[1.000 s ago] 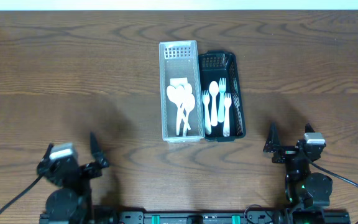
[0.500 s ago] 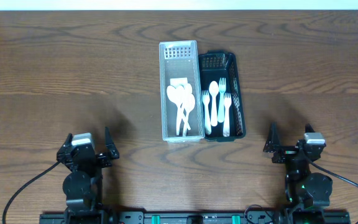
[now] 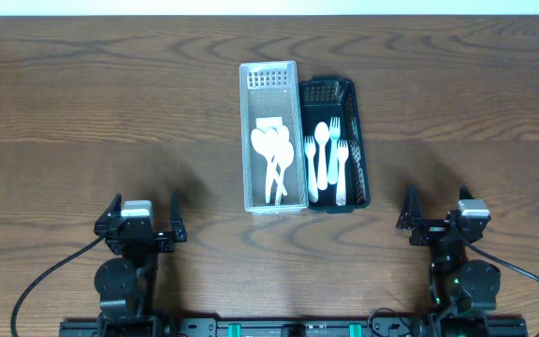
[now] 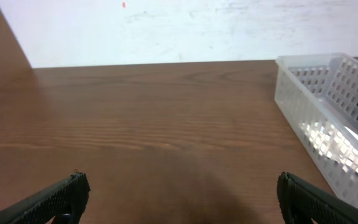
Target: Pack container
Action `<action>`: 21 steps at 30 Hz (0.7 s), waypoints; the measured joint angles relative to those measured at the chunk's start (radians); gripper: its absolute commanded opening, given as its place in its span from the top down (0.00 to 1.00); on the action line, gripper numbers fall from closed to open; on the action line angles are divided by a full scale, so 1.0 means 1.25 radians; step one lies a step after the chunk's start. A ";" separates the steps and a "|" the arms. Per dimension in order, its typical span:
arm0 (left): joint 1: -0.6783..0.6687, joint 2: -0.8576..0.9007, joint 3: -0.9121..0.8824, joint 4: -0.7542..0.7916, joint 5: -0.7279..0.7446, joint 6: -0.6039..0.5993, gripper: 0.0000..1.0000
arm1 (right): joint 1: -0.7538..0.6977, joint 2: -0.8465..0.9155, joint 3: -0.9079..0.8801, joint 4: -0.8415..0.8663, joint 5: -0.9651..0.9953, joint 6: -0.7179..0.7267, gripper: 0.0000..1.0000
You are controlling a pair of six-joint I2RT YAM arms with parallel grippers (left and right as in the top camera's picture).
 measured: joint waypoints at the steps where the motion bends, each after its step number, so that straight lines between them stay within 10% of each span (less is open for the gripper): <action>1: 0.000 0.000 0.000 0.001 0.005 0.002 0.02 | 0.000 0.000 0.000 0.000 0.000 0.000 0.01; 21: 0.000 0.000 -0.001 0.003 0.019 0.003 0.02 | 0.000 0.000 0.000 0.000 0.000 0.000 0.01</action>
